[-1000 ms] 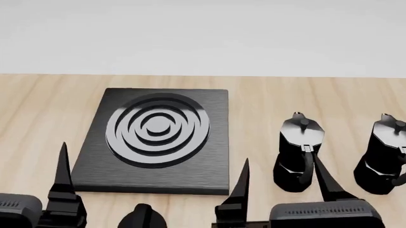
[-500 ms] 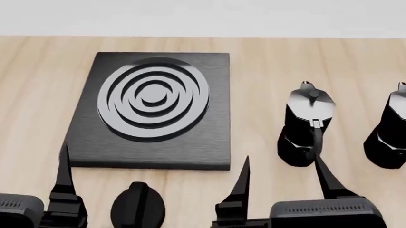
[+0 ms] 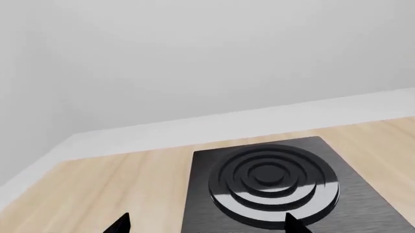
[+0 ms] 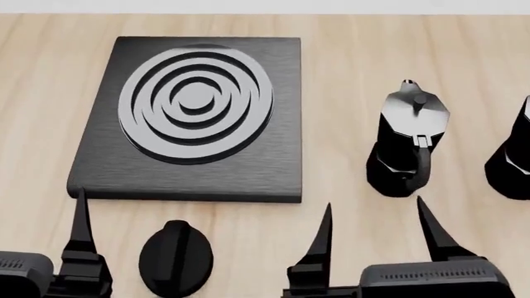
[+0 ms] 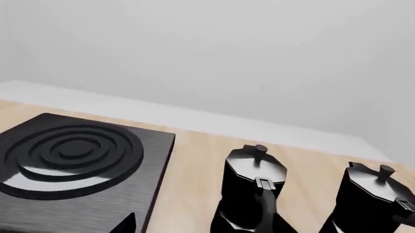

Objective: Put the right moka pot on the stove.

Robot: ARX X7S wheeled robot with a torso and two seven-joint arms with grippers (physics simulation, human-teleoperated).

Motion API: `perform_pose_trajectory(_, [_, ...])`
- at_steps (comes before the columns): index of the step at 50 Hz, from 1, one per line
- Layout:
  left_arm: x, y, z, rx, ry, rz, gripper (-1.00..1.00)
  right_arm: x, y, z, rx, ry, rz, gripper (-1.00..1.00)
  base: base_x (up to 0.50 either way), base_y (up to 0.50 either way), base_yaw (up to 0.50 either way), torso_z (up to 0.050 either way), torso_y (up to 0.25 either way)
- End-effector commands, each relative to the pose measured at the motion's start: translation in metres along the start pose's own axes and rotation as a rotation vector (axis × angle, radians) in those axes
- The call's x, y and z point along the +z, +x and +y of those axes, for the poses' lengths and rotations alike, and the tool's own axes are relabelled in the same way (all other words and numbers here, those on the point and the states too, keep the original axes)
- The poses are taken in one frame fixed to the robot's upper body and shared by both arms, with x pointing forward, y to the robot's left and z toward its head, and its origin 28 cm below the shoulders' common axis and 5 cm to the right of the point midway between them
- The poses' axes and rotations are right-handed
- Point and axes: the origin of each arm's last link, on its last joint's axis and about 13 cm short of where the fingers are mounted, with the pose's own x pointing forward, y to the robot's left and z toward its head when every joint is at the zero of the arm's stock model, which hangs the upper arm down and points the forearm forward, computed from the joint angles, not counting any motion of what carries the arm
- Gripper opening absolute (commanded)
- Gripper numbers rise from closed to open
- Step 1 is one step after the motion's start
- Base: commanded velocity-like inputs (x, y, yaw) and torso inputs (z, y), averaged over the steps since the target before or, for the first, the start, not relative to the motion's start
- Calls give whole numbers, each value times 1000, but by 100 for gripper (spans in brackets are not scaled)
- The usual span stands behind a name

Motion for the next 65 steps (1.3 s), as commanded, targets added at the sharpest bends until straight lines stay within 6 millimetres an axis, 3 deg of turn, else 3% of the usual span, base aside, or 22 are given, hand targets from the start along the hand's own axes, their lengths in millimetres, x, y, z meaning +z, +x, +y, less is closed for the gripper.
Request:
perform_pose_trajectory(1, [0, 0, 0, 5, -1, 2, 100, 1, -5, -11, -2, -5, -22, 100, 0, 0, 0, 0, 0])
perform_pose_trajectory(17, [-1, 0, 0, 21, 17, 5, 100, -2, -14, -35, -53, 12, -19, 100, 0, 0, 0, 0, 0])
perform_pose_trajectory(23, [-1, 1, 0, 33, 20, 4, 100, -7, -18, -44, -75, 18, -11, 100, 0, 0, 0, 0, 0])
perform_pose_trajectory(25, [-1, 1, 0, 34, 20, 4, 100, -18, -22, -45, -80, 15, -9, 100, 0, 0, 0, 0, 0])
perform_pose_trajectory(39, [0, 1, 1, 22, -4, 16, 100, -24, -30, -64, -106, -12, 10, 100, 0, 0, 0, 0, 0])
perform_pose_trajectory(65, [-1, 1, 1, 33, -4, 19, 100, -16, -33, -108, -223, -9, 28, 100, 0, 0, 0, 0, 0])
